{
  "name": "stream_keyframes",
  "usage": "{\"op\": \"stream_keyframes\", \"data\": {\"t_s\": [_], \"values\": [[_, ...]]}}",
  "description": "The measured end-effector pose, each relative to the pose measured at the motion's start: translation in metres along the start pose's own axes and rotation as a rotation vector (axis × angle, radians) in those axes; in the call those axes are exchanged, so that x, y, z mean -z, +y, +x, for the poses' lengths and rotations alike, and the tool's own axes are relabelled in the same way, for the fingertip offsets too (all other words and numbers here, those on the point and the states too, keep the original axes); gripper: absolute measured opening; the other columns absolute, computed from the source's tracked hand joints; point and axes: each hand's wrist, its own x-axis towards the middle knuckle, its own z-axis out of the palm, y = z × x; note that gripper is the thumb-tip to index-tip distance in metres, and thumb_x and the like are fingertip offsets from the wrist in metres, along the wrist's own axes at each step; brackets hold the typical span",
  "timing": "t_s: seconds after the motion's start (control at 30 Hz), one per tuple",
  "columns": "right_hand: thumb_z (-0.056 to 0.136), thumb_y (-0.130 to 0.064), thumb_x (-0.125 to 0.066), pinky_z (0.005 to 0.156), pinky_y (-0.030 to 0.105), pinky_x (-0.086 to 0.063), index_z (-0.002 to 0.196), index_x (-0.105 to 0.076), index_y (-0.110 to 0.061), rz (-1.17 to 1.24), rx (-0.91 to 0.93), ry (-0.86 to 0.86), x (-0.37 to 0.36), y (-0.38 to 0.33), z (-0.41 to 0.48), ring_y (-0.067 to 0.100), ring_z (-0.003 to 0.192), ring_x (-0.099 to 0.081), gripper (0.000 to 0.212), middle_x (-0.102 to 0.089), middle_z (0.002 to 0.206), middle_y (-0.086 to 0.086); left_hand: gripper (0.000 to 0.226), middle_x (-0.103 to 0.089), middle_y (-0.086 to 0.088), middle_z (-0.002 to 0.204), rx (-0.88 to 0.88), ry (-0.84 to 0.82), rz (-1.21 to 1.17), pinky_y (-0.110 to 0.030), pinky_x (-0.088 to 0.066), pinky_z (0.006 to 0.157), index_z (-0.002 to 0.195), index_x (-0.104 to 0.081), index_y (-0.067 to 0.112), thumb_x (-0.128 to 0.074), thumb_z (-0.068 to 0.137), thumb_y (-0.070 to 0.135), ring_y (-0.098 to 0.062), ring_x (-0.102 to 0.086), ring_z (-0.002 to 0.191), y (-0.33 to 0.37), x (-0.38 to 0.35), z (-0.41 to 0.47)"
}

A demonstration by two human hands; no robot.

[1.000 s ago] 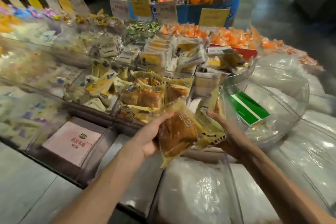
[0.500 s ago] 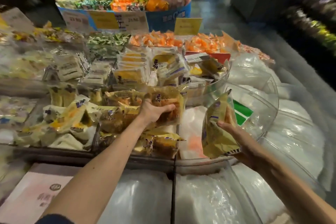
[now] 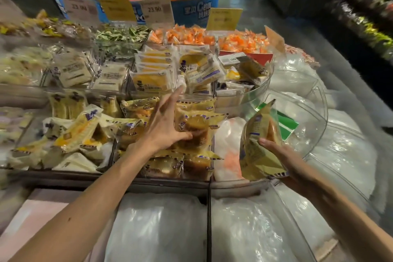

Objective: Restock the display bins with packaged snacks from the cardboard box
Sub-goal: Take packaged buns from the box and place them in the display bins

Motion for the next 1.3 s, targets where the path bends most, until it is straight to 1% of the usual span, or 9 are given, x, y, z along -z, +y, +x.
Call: {"op": "stream_keyframes", "data": {"t_s": [0.1, 0.23, 0.43, 0.6, 0.77, 0.9, 1.0, 1.13, 1.3], "values": [[0.062, -0.047, -0.086, 0.068, 0.030, -0.061, 0.125, -0.057, -0.017, 0.003, 0.021, -0.055, 0.000, -0.002, 0.001, 0.026, 0.095, -0.074, 0.076, -0.076, 0.107, 0.007, 0.129, -0.026, -0.010, 0.159, -0.338, -0.027, 0.494, -0.057, -0.042, 0.104, 0.154, 0.006, 0.040, -0.085, 0.064, 0.056, -0.030, -0.041, 0.134, 0.009, -0.001, 0.005], [0.079, -0.031, -0.064, 0.061, 0.029, -0.061, 0.122, -0.058, -0.018, 0.026, 0.017, -0.075, -0.001, -0.005, 0.000, 0.021, 0.085, -0.076, 0.045, -0.078, 0.097, 0.004, 0.112, -0.044, -0.009, 0.145, -0.275, -0.207, 0.787, -0.044, -0.047, 0.095, 0.151, 0.024, 0.036, -0.050, 0.079, 0.079, -0.025, -0.054, 0.117, 0.020, -0.026, 0.006], [0.073, -0.047, -0.079, 0.076, 0.040, -0.063, 0.123, -0.057, -0.017, -0.022, 0.037, -0.092, 0.006, -0.004, -0.002, 0.030, 0.097, -0.073, 0.062, -0.076, 0.107, 0.009, 0.088, -0.062, -0.004, 0.123, -0.118, -0.220, 0.895, -0.041, -0.048, 0.095, 0.146, -0.034, 0.017, -0.060, 0.080, 0.070, -0.024, -0.062, 0.107, 0.039, -0.030, 0.022], [0.082, -0.029, -0.063, 0.068, 0.035, -0.063, 0.118, -0.059, -0.018, 0.003, 0.032, -0.099, 0.005, -0.008, -0.010, 0.025, 0.089, -0.075, 0.038, -0.077, 0.102, 0.007, 0.089, -0.056, -0.008, 0.135, 0.003, -0.301, 0.623, -0.040, -0.049, 0.098, 0.147, -0.035, 0.012, -0.072, 0.080, 0.057, -0.027, -0.057, 0.120, 0.025, -0.061, 0.006], [0.080, -0.031, -0.070, 0.092, 0.055, -0.055, 0.115, -0.061, -0.017, -0.045, 0.018, -0.076, 0.013, -0.007, -0.008, 0.038, 0.104, -0.069, 0.038, -0.074, 0.109, 0.014, 0.085, -0.048, -0.005, 0.148, 0.076, -0.352, 0.525, -0.042, -0.044, 0.104, 0.153, -0.030, 0.019, -0.070, 0.085, 0.051, -0.027, -0.051, 0.131, 0.025, -0.057, 0.006], [0.059, -0.050, -0.085, 0.093, 0.055, -0.055, 0.130, -0.054, -0.016, -0.123, 0.024, -0.086, 0.023, -0.002, 0.000, 0.032, 0.106, -0.070, 0.085, -0.073, 0.115, 0.010, 0.075, -0.049, -0.009, 0.148, 0.118, -0.303, 0.486, -0.042, -0.047, 0.099, 0.154, -0.029, 0.023, -0.066, 0.092, 0.042, -0.028, -0.056, 0.125, 0.028, -0.050, 0.003], [0.058, -0.048, -0.087, 0.071, 0.030, -0.059, 0.134, -0.042, -0.016, -0.236, 0.060, -0.060, 0.022, 0.000, 0.006, 0.021, 0.100, -0.070, 0.094, -0.065, 0.121, 0.009, 0.060, -0.057, -0.007, 0.138, 0.155, -0.213, 0.464, -0.040, -0.051, 0.092, 0.149, -0.039, 0.023, -0.064, 0.095, 0.036, -0.025, -0.062, 0.112, 0.034, -0.043, -0.001], [0.054, -0.052, -0.086, 0.079, 0.017, -0.053, 0.131, -0.034, -0.023, -0.544, 0.291, 0.066, 0.019, 0.004, 0.012, 0.008, 0.100, -0.062, 0.097, -0.058, 0.120, -0.002, 0.041, -0.069, -0.001, 0.112, 0.299, -0.042, -0.265, -0.044, -0.059, 0.080, 0.121, -0.062, 0.023, -0.062, 0.091, 0.051, -0.021, -0.073, 0.084, 0.079, -0.027, -0.005], [0.054, -0.051, -0.091, 0.101, 0.041, -0.048, 0.144, -0.034, -0.014, -0.958, 0.601, 0.208, 0.004, 0.015, 0.028, 0.025, 0.116, -0.054, 0.113, -0.054, 0.133, 0.009, 0.089, -0.057, -0.003, 0.122, 0.412, -0.236, -0.739, -0.037, -0.062, 0.067, 0.140, -0.043, 0.022, -0.061, 0.066, 0.068, -0.022, -0.069, 0.096, 0.144, -0.026, -0.011]]}}
